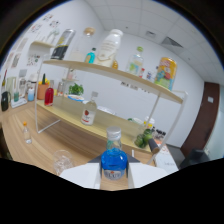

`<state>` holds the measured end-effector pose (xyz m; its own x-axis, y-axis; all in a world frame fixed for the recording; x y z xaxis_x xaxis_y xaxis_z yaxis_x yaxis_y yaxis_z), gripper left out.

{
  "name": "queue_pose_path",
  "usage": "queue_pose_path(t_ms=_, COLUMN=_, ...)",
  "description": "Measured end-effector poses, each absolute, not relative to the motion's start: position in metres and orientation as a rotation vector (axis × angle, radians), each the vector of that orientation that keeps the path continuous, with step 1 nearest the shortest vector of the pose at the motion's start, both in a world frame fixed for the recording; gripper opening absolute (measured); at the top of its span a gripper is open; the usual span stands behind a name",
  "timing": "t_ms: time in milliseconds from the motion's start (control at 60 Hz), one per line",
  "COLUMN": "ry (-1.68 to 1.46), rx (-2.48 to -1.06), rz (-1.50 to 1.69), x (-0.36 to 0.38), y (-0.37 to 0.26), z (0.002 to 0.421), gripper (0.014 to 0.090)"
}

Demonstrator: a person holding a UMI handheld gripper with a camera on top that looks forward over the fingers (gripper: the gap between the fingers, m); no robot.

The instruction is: Make me a cup of Mount Fuji.

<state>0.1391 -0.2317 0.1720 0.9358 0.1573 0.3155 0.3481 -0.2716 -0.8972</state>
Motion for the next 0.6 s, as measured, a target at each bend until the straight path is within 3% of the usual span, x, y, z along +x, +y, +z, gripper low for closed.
queue_pose_path(t_ms=217, ry=-0.007, rx=-1.925, rz=-0.008, x=0.225, y=-0.229, z=0.121, gripper=0.0365)
queue_pose_path(t_ms=600, ry=0.001, rx=-2.117, rz=0.045, x=0.269, y=-0.217, z=0.031, gripper=0.0365)
